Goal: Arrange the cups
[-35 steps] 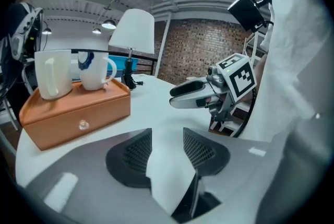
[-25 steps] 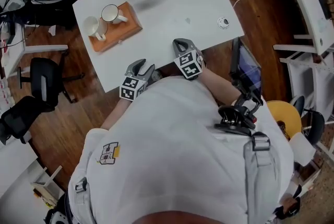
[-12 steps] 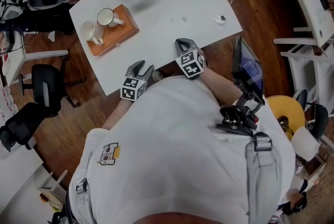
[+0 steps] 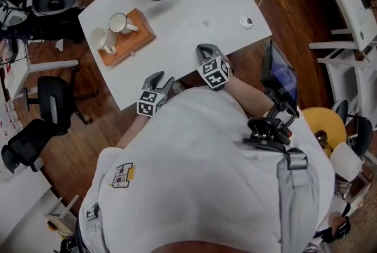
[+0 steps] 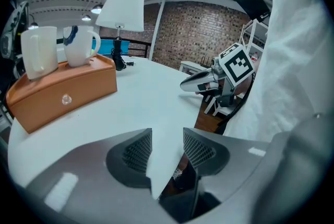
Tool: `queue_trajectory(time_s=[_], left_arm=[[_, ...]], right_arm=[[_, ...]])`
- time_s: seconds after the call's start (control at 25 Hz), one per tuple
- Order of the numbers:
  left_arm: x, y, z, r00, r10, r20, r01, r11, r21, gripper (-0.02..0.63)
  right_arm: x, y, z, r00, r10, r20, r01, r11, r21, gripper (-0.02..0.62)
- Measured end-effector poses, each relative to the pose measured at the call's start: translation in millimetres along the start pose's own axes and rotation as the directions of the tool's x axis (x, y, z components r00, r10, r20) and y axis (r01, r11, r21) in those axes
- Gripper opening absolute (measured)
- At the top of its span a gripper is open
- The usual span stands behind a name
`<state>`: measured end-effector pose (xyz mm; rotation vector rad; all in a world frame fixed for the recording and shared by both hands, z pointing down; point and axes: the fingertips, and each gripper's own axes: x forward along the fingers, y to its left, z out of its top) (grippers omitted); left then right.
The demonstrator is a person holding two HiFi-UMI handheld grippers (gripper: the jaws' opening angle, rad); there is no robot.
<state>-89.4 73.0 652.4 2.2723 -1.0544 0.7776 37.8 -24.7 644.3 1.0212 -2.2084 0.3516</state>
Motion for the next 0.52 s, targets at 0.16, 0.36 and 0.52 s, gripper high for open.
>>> queue_trajectory(time_s=[0.16, 0.36, 0.52], left_arm=[[1, -5, 1, 1.0, 0.016, -0.004, -0.016, 1.0, -0.003, 0.189], [2, -11, 1, 0.999, 0.047, -0.006, -0.047, 0.999, -0.019, 0.189], [5, -16, -1, 0.997, 0.071, -0.009, -0.071, 0.997, -0.035, 0.187]], right_arm=[[0, -3, -2, 1.0, 0.014, 0.0, -0.014, 1.0, -0.006, -0.002], [-1, -6, -3, 0.999, 0.04, 0.013, -0.039, 0.999, -0.023, -0.002], [0, -8, -6, 0.998, 0.063, 0.015, -0.062, 0.997, -0.036, -0.002]])
